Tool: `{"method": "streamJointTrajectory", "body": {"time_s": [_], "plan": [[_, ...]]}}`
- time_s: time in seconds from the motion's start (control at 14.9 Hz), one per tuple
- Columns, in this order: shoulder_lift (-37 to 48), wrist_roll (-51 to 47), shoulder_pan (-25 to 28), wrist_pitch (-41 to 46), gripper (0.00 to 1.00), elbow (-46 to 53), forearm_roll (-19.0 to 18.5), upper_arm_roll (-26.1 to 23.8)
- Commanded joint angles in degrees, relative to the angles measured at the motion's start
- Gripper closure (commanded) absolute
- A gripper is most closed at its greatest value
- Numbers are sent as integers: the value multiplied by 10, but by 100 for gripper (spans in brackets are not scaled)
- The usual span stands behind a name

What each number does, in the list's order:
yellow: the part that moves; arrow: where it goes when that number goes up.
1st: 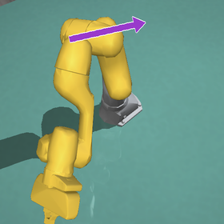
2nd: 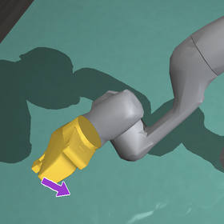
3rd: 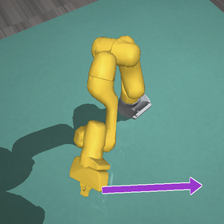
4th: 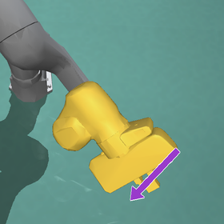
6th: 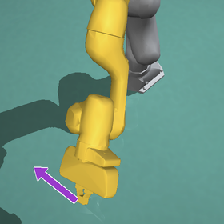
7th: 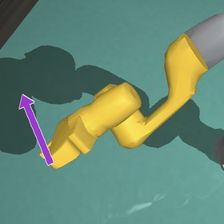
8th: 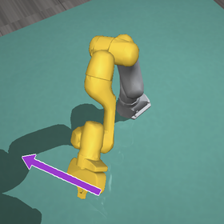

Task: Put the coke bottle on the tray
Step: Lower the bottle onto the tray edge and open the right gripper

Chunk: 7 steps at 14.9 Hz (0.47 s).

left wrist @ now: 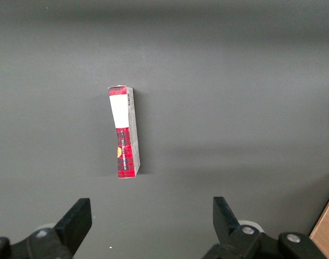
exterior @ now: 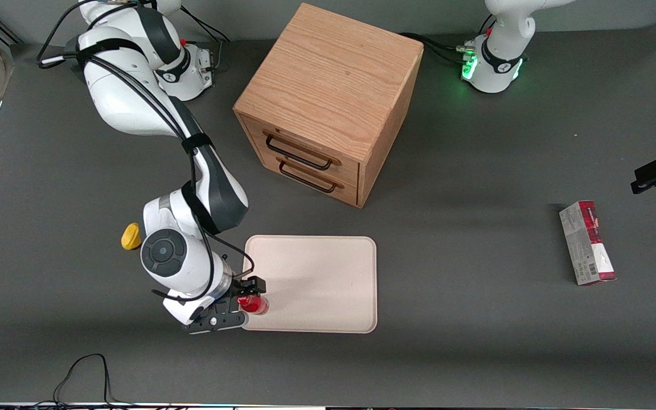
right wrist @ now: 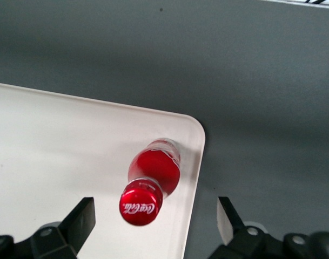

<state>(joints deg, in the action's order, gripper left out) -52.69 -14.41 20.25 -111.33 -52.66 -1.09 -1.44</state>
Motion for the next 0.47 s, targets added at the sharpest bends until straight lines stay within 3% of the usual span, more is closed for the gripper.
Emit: {"method": "streamJointTrajectory", "body": {"time_s": [0.0,0.2,0.4], "plan": [[36,11,-16,38,0,7,0,-3],[88,67,-30,107,0,1,0,1],[172,104,-70,140,0,-80,1,2]]}}
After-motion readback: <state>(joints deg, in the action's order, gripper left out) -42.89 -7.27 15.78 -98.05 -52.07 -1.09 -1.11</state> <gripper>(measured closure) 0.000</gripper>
